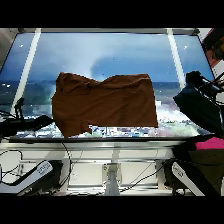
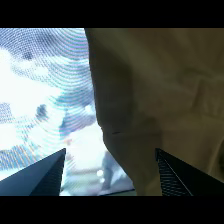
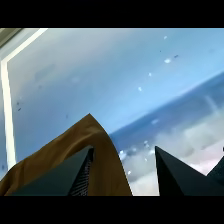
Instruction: Fold the clothes and pants, and hang the long-sleeved shirts on hangers.
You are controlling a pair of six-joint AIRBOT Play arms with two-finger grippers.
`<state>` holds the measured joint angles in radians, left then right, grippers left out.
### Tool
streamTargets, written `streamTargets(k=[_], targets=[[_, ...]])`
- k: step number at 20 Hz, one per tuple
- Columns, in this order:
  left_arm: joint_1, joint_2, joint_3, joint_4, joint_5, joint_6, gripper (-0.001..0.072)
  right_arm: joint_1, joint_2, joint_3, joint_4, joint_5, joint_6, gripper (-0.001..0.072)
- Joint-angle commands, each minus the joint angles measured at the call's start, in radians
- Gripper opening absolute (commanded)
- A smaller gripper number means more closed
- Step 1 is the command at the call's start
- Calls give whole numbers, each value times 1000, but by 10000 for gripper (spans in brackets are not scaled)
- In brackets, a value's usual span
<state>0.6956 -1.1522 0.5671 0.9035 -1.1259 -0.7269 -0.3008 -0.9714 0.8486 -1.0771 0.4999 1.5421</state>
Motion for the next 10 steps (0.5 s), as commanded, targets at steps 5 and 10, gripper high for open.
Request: streamTargets(k=[5,10], targets=[[-10,-130,-8,-164,44,119,588,0,1,0,0,-3,0,449],[-54,-248,-6,-191,60,157,472,0,1,0,0,-3,0,448]])
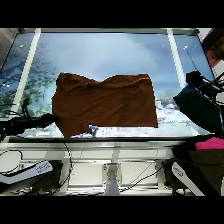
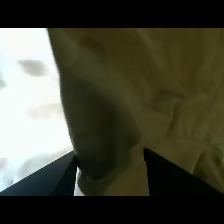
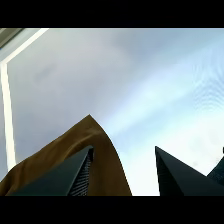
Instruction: Fold the clothes and pants, and hang the long-sleeved shirts on hangers.
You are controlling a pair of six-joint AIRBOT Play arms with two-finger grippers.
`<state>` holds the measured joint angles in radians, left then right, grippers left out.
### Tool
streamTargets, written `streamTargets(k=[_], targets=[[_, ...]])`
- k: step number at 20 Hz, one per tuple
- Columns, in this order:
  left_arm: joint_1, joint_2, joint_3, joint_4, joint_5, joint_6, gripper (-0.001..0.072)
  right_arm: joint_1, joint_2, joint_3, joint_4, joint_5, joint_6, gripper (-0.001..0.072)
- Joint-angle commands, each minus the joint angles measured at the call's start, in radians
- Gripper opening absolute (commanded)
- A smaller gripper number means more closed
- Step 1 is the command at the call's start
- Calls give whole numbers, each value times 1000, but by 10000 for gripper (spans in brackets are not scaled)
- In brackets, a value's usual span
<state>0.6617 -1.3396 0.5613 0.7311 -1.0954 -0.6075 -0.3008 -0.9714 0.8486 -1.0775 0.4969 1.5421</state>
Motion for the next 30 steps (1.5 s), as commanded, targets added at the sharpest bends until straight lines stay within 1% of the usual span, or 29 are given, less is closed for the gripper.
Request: streamTargets(k=[1,3,4,5,7,9,11,12,14,15,16,18,21,24,26,29,30], targets=[[-23,-71,0,-43,23,58,408,0,1,0,0,0,0,449],[-23,-69,0,-91,11,126,399,0,1,0,0,3,0,448],[-23,-68,0,-106,11,129,341,0,1,0,0,12,0,448],[-23,-66,4,-110,10,129,266,0,1,0,-1,26,0,449],[-23,-66,19,-111,-11,130,17,0,1,0,-25,77,-20,449],[-23,-66,44,-112,-53,124,15,0,1,0,-76,222,-46,448],[-23,-65,73,-112,-104,113,15,0,-2,0,-134,431,-60,448],[-23,-63,87,-113,-122,113,15,0,-6,0,-144,535,-99,445],[-23,-51,105,-113,-131,106,15,0,-19,0,-168,721,-157,364],[-23,-45,111,-112,-131,106,15,0,-27,0,-180,780,-173,366],[-23,-38,112,-116,-130,106,15,0,-35,-4,-187,808,-176,368],[-23,-34,112,-116,-131,106,16,0,-56,-27,-187,816,-176,393],[-23,-34,112,-116,-133,106,16,0,-119,-93,-183,846,-187,390],[-23,-34,112,-116,-137,106,16,0,-196,-169,-144,839,-266,391],[-23,-34,112,-116,-146,106,16,0,-240,-200,-106,792,-307,393],[-23,-34,112,-116,-152,105,17,0,-308,-216,-40,709,-321,392],[-23,-34,112,-116,-152,105,16,0,-330,-216,-1,695,-354,388]])
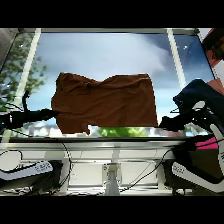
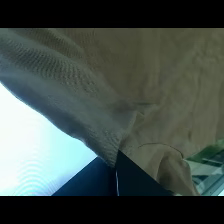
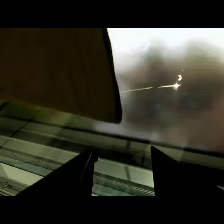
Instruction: Fold the clothes and pants, and hang the long-sleeved shirts on hangers.
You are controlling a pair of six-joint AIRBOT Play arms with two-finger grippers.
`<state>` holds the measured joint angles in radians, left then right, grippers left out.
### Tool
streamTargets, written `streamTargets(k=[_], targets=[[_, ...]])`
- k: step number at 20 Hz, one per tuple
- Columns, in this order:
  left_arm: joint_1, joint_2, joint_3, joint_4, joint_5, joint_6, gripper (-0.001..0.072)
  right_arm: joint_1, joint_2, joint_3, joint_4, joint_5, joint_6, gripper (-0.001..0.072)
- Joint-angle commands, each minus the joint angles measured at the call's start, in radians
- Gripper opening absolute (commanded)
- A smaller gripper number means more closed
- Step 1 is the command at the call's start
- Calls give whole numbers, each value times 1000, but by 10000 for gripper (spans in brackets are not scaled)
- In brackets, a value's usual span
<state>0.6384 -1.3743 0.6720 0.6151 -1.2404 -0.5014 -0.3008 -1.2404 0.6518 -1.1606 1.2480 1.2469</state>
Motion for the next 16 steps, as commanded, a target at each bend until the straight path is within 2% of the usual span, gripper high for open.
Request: streamTargets(k=[1,3,8,12,13,14,16], targets=[[0,1,1,0,-7,-1,16,0,-87,-19,130,-67,-82,388],[0,1,1,0,-11,-12,16,0,-129,-19,195,-111,-90,389],[0,1,1,0,-23,-12,16,-1,-160,-19,248,-205,-85,389],[0,1,1,0,-25,-16,17,-1,-160,-19,240,-237,-23,385],[0,1,1,0,-28,-16,17,-1,-160,-19,240,-256,-9,373],[0,1,1,0,-30,-16,16,0,-160,-19,241,-283,8,323],[0,1,1,0,-29,-16,16,0,-160,-19,241,-328,29,306]])
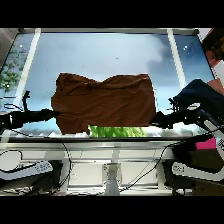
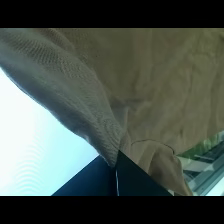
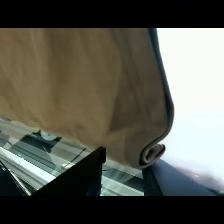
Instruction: Fold the clothes and pants, and hang the long-sleeved shirts on hangers.
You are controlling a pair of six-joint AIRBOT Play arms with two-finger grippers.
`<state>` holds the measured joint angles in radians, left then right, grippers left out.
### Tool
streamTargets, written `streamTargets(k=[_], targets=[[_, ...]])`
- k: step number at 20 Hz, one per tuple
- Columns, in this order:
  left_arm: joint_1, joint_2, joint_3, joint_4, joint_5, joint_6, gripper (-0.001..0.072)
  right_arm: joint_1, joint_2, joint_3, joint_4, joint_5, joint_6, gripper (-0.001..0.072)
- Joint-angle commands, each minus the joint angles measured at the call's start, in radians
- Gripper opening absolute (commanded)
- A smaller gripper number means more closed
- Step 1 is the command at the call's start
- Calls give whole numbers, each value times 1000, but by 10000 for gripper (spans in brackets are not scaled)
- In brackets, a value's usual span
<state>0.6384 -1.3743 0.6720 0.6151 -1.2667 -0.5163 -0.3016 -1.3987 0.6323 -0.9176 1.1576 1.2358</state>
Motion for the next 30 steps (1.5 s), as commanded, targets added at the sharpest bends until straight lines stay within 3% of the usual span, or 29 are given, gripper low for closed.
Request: streamTargets(k=[1,2,3,4,9,12,21,25,30], targets=[[0,1,1,0,-3,-2,16,0,-2,0,-2,-246,39,305],[0,1,1,0,-3,-2,16,0,-2,0,-2,-251,39,285],[0,1,1,0,-3,-2,16,0,-2,0,-2,-257,37,125],[0,1,1,0,-3,-11,16,0,-1,0,-2,-273,27,24],[0,5,2,-9,-3,-61,15,1,33,0,5,-309,-18,14],[0,53,2,-114,-3,-60,15,1,130,1,33,-308,-58,14],[1,471,216,-505,10,-60,15,1,792,156,109,-280,-79,13],[1,698,355,-638,185,-60,14,1,1040,375,138,-283,-75,13],[1,992,416,-620,495,-45,15,1,1143,713,52,-267,15,13]])
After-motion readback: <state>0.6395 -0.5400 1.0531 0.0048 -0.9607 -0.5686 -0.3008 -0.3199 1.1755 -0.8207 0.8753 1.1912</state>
